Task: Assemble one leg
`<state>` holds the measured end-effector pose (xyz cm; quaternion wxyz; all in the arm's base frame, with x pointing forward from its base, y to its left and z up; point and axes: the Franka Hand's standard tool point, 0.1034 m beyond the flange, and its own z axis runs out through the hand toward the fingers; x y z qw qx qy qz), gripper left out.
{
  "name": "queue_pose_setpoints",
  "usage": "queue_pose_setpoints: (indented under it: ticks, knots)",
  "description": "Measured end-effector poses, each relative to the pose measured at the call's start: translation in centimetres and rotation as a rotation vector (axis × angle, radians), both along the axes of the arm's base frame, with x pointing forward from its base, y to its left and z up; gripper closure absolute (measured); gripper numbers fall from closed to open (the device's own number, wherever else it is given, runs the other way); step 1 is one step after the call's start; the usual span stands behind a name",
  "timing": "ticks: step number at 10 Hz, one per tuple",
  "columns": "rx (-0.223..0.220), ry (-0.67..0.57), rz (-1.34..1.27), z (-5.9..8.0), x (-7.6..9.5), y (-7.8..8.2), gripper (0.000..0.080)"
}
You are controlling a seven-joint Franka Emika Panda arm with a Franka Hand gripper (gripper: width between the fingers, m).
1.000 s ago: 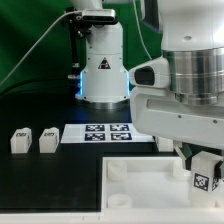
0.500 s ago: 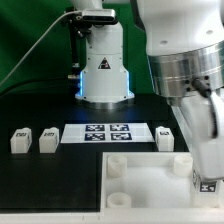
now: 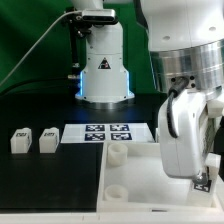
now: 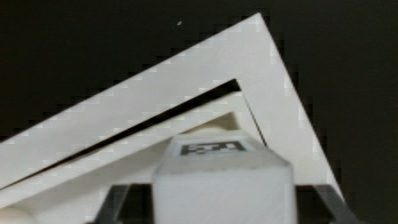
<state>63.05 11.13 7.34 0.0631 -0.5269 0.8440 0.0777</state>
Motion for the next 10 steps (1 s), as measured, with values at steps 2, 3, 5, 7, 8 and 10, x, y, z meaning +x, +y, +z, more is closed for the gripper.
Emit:
queue_pose_setpoints:
  ticks: [2,3,5,7,8,10]
  knots:
    - [-0.004,-0.002,0.029,-0.1,-0.1,0.1,0.0305]
    - [-0.004,-0.004,0.034,0.0,-0.2,0.4,0.0195]
    - [0.0,-0.018,0.056,1.0,-0.2,1.9,0.0164]
    - [0.009,-0.044,0.073,2.9,0.2,3.2,0.0154]
    - [0.009,-0.045,0.081,3.0,0.2,3.5,0.0151]
    - [0.008,-0.043,0.085,2.8,0.1,3.5,0.0151]
